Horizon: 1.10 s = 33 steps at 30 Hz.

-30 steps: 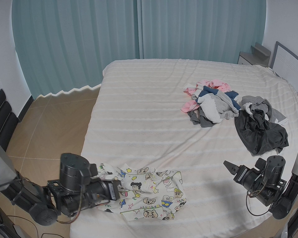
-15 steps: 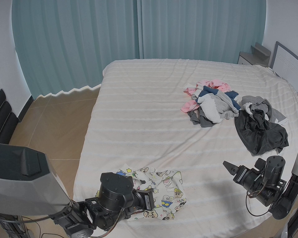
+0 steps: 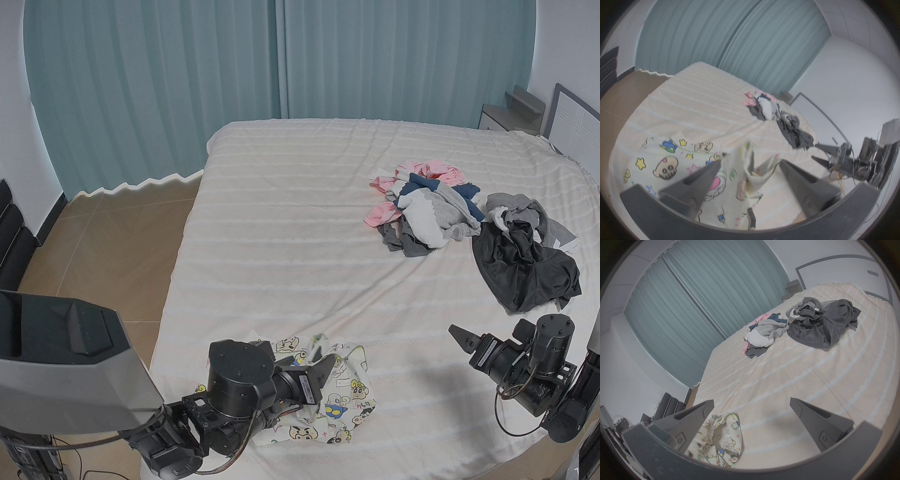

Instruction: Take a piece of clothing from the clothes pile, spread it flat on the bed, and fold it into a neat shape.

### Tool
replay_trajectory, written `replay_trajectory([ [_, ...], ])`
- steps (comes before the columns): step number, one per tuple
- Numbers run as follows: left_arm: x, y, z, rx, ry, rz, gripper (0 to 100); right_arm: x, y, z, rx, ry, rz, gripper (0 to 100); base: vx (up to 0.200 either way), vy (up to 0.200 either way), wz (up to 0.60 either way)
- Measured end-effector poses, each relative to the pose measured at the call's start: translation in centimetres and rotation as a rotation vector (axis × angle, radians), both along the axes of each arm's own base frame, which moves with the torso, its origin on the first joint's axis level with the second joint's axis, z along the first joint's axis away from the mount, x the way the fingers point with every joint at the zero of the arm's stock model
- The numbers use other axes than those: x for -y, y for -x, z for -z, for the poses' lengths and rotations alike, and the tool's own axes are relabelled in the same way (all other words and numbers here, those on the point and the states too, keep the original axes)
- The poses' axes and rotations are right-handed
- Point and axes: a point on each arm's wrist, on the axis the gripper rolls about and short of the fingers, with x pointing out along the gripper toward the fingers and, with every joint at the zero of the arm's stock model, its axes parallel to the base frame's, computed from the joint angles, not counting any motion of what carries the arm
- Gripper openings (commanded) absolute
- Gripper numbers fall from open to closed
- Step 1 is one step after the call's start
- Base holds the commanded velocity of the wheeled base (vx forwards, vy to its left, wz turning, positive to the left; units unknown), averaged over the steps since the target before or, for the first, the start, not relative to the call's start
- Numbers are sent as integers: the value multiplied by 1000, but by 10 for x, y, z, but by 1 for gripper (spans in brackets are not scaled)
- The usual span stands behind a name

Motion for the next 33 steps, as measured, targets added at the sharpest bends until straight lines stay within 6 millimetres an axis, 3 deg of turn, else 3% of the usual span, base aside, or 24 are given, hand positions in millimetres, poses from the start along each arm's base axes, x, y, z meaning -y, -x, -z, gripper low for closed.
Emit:
replay_trajectory([
  [8, -4, -10, -7, 39, 49, -54, 100, 0, 0, 0, 0, 0, 0, 100, 0, 0, 0],
  [13, -24, -23, -22, 76, 81, -121, 100, 0, 0, 0, 0, 0, -1, 100, 0, 0, 0],
  [18, -60, -17, -33, 51, 97, -95, 100, 0, 1, -2, 9, -7, -14, 100, 0, 0, 0],
  [25, -129, 3, -33, -74, 158, -55, 100, -8, 0, -6, 11, -28, -120, 100, 0, 0, 0],
  [33, -180, 23, -29, -260, 354, -30, 100, -38, -35, -1, -135, -24, -243, 100, 0, 0, 0],
])
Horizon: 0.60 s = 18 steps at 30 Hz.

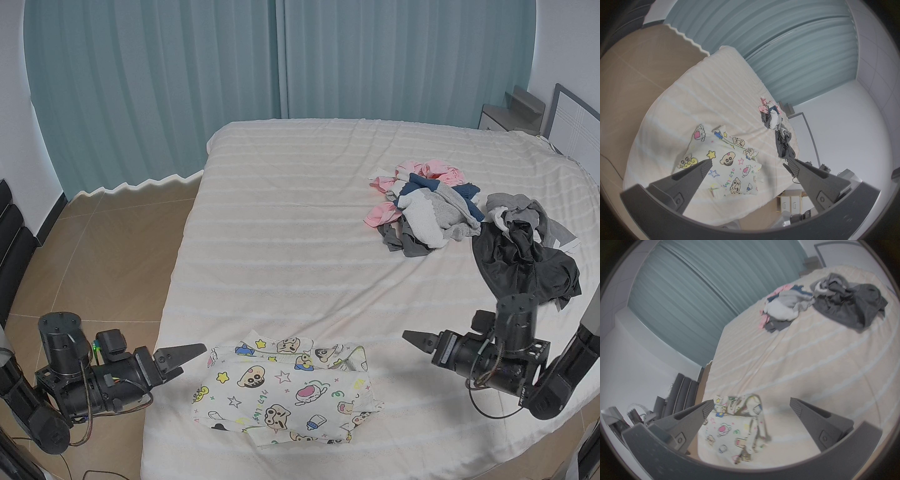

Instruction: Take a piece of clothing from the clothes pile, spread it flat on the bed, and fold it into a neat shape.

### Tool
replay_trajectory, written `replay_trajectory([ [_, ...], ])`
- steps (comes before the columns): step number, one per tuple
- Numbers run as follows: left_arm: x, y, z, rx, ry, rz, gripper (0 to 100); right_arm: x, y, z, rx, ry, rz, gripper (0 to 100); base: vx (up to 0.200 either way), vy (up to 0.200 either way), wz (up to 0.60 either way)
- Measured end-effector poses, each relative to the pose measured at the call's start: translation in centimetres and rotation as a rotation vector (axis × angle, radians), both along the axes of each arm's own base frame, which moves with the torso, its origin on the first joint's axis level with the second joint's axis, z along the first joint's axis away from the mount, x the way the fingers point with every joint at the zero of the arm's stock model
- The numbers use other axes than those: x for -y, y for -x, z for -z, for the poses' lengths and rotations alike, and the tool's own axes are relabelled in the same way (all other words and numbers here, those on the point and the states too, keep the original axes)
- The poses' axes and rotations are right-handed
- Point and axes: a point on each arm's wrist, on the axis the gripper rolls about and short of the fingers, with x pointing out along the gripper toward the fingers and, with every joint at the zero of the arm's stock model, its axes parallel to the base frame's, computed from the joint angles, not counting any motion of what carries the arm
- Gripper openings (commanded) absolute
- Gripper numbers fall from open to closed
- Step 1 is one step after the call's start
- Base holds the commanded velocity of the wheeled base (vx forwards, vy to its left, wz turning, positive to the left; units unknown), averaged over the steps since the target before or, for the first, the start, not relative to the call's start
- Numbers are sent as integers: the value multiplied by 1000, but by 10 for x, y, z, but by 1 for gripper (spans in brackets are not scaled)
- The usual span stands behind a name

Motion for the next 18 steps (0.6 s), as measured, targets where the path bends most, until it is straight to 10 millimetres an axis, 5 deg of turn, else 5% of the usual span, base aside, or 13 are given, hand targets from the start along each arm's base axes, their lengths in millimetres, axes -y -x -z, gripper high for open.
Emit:
replay_trajectory([
  [8, -21, 7, 6, -80, 64, -37, 100, -39, -37, -12, -195, -234, -76, 100, 0, 0, 0],
  [18, -30, 3, 20, -162, 78, -75, 100, -65, -46, 17, -358, -285, -95, 100, 0, 0, 0],
])
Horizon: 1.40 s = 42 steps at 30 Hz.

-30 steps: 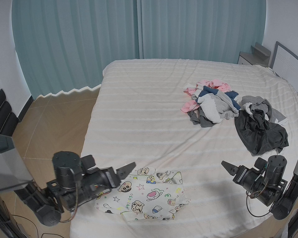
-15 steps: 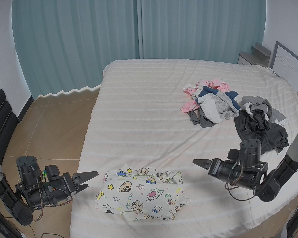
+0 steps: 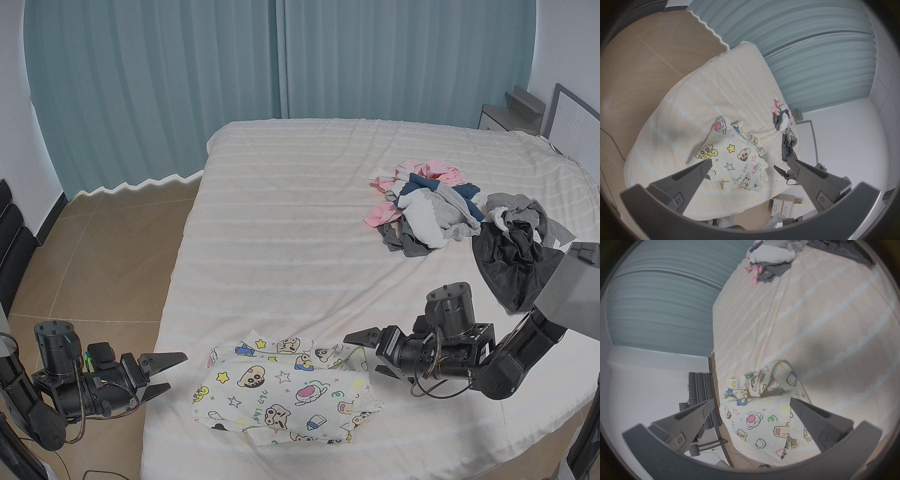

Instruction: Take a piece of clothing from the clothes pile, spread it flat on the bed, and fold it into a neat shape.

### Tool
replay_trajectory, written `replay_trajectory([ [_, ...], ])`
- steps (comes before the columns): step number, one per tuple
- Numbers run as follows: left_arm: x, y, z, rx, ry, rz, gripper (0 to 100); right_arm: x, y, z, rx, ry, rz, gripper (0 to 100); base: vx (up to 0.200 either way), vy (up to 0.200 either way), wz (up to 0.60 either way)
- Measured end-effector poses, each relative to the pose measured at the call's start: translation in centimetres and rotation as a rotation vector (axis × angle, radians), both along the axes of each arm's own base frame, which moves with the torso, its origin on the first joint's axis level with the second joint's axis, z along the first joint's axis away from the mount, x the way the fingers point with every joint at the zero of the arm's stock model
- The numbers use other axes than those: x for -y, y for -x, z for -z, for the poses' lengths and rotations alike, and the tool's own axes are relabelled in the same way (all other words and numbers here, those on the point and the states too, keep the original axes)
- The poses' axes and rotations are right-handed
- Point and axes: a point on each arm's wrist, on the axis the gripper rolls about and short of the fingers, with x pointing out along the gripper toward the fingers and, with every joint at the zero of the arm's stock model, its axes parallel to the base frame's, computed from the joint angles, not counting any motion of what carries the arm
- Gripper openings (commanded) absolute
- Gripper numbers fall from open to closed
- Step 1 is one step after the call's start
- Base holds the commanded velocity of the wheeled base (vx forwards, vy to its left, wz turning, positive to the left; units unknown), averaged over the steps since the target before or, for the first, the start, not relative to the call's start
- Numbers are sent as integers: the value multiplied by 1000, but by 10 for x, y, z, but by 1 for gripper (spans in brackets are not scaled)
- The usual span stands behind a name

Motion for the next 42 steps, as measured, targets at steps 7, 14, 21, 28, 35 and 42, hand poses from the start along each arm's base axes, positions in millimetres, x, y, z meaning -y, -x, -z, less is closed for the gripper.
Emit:
replay_trajectory([
  [7, 0, -1, 5, -25, -2, -2, 100, -9, 1, 15, -35, 20, -16, 100, 0, 0, 0],
  [14, 0, -2, 7, -33, -3, -1, 100, -14, -4, 26, -46, 40, -9, 100, 0, 0, 0],
  [21, -1, -3, 9, -40, -5, -2, 100, -19, -11, 32, -45, 47, -6, 100, 0, 0, 0],
  [28, 0, -3, 10, -42, -6, -2, 100, -23, -17, 36, -43, 46, -7, 0, 0, 0, 0],
  [35, -1, -4, 10, -41, -7, -2, 100, -27, -19, 43, -28, 77, 14, 0, 0, 0, 0],
  [42, -1, -4, 10, -41, -8, -5, 100, -23, -25, 34, 3, 70, 39, 0, 0, 0, 0],
])
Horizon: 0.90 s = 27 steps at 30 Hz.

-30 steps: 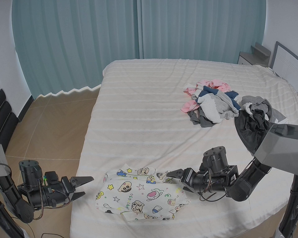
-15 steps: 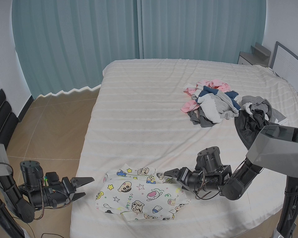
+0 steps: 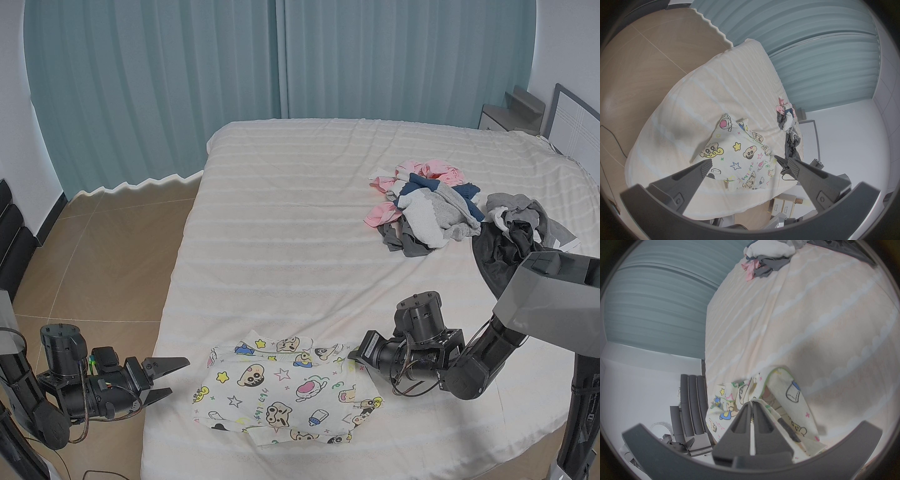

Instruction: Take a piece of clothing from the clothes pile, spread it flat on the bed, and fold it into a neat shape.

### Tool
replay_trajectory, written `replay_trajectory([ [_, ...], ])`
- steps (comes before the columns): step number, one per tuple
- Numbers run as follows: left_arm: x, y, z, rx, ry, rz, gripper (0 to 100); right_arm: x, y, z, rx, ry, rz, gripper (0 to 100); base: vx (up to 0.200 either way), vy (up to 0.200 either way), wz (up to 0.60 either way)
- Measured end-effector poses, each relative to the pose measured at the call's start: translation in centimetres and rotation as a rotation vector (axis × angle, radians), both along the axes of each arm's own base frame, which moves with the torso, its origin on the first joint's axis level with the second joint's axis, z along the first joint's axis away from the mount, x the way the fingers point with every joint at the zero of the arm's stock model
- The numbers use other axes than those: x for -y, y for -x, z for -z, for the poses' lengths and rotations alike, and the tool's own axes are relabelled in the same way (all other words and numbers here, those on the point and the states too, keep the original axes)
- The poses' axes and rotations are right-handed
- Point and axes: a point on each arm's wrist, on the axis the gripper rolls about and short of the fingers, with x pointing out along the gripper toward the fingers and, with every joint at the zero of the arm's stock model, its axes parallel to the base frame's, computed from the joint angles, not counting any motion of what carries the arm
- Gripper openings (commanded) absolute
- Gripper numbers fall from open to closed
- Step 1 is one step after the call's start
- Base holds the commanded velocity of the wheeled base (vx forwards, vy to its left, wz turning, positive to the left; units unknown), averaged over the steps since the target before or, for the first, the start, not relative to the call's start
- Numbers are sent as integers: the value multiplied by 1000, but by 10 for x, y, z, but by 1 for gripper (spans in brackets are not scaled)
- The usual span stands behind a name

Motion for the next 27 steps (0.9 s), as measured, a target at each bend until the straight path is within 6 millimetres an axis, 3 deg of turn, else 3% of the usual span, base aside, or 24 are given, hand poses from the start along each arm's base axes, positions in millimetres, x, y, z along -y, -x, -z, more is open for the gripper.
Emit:
replay_trajectory([
  [7, 0, 0, 0, 0, 0, -1, 100, 10, -17, -18, 90, 2, 16, 0, 0, 0, 0],
  [16, 0, 0, 0, 0, 0, -1, 100, 10, -33, -26, 157, 12, 9, 0, 0, 0, 0],
  [17, 0, 0, 0, 0, 0, -1, 100, 9, -34, -25, 157, 15, 5, 100, 0, 0, 0],
  [27, 0, 0, 0, -1, -1, -1, 100, 9, -33, -12, 154, 60, 0, 100, 0, 0, 0],
])
